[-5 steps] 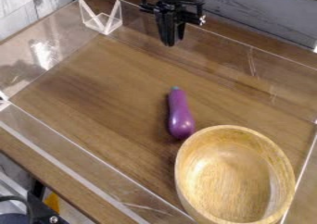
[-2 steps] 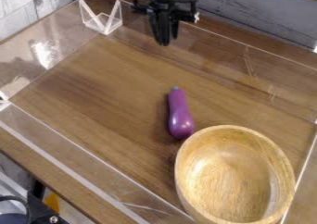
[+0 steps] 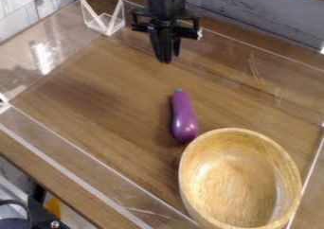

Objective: Remove the purple eggplant from inside the brown bowl and put it on the table

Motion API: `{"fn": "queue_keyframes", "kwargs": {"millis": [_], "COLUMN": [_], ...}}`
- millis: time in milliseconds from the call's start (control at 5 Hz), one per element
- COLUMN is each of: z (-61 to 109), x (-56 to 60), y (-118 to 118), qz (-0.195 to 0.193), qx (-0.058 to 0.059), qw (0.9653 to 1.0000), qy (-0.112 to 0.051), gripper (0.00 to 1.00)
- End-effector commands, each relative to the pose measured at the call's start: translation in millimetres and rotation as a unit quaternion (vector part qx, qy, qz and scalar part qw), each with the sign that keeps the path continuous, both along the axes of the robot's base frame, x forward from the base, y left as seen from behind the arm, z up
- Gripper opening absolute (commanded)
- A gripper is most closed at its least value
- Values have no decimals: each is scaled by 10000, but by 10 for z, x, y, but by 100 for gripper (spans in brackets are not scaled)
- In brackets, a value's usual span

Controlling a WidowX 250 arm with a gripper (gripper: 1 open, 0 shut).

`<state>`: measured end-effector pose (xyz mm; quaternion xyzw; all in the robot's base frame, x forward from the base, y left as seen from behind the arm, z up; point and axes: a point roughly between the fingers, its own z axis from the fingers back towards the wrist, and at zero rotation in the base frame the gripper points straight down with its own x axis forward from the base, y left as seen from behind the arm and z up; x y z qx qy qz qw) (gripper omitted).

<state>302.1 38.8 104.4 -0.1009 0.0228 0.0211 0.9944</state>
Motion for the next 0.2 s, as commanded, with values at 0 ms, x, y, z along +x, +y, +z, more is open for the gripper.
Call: {"fn": "queue_keyframes", "kwargs": {"millis": [0], "z": [206], "x": [6], "y": [-13], "qz": [-30], "qx": [22], "qw": [9996], "qy": [-293], "gripper": [0]}}
